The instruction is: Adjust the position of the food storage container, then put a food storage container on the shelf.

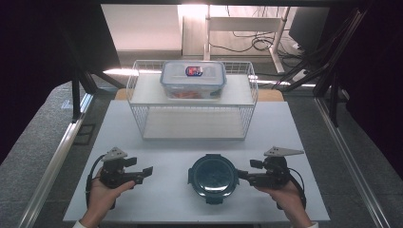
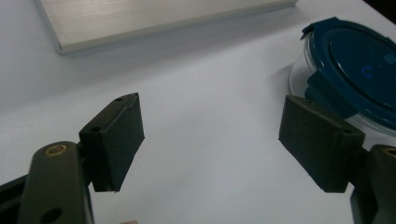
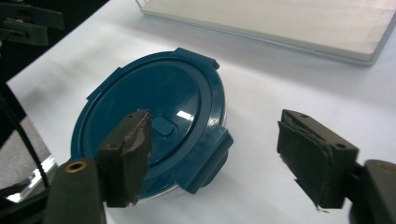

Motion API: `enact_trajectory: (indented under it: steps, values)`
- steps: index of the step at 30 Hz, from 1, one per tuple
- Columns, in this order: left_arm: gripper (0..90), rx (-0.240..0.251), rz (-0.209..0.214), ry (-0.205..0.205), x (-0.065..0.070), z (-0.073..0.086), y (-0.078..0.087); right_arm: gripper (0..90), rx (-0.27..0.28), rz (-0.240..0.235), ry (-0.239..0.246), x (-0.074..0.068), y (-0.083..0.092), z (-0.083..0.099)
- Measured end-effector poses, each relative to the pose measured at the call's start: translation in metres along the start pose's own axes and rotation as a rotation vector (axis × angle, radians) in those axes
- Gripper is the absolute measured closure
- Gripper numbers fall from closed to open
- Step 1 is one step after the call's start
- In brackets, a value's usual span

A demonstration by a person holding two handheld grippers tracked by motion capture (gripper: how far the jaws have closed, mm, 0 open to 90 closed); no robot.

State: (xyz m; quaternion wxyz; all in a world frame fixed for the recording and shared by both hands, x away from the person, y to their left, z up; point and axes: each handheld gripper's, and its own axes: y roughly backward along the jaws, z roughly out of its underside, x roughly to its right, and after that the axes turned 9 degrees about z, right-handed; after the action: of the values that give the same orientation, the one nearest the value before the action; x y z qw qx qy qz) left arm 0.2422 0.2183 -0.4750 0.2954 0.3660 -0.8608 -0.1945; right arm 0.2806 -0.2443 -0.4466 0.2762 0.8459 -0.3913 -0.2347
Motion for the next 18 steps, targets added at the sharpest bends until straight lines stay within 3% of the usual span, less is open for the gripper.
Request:
enact_trajectory:
  steps: [9, 13, 18]
  values:
    - [19.0, 0.0, 0.0, 0.021, 0.002, -0.001, 0.001, 22.7, 0.003, -0.009, -0.007, 0.0, -0.004, 0.004]
    - [17.6, 0.008, -0.003, 0.015, 0.008, -0.004, 0.003, 21.8, 0.001, -0.013, -0.008, 0.002, -0.005, 0.005]
    - [14.0, -0.015, 0.023, 0.017, 0.017, -0.005, -0.001, 19.5, 0.004, -0.016, -0.035, 0.004, -0.005, 0.003]
